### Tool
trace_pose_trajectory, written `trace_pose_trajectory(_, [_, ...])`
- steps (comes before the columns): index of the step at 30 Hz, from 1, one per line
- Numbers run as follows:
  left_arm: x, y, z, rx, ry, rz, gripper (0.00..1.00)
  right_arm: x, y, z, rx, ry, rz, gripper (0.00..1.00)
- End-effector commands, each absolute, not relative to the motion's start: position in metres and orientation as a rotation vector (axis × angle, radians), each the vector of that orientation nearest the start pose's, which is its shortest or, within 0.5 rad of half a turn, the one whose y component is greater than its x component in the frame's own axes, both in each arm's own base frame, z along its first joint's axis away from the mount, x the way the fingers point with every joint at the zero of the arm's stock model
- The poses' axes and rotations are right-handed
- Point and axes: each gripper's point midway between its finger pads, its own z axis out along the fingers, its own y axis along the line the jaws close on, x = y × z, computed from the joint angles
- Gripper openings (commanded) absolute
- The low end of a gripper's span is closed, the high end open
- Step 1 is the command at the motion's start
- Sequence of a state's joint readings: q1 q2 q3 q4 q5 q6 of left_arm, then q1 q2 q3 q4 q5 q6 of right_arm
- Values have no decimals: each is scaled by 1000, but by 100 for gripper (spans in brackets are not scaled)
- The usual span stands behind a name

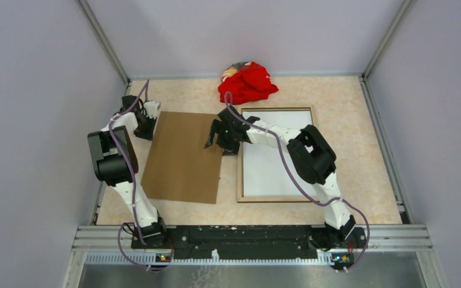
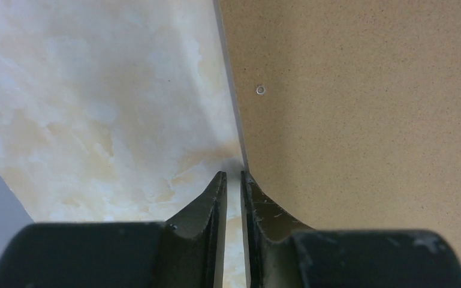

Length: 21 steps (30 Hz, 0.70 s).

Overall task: Put the photo into the frame
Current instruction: Turn over the photo frame item at the center of the board.

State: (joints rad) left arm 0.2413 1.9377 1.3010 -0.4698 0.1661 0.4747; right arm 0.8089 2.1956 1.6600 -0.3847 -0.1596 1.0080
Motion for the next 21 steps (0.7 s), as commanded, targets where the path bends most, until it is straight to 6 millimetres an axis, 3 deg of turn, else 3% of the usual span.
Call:
trace_pose_trajectory(1, [352, 37, -33, 427, 2853, -344, 19, 332, 462, 80, 186, 2643, 1069, 84])
trace_pose_trajectory(6, [351, 34, -35, 449, 2861, -315, 17, 334, 472, 130, 173, 2528, 1222, 80])
trace_pose_trajectory(14, [350, 23, -38, 493, 2867, -300, 17, 327, 490, 229, 100, 2236, 1576, 73])
trace_pose_trajectory(18, [348, 23, -40, 505, 2873, -304, 17, 319, 492, 260, 33, 2121, 1666, 72])
trace_pose_trajectory(21, [347, 22, -38, 513, 2869, -307, 17, 314, 492, 270, 11, 2067, 1719, 72])
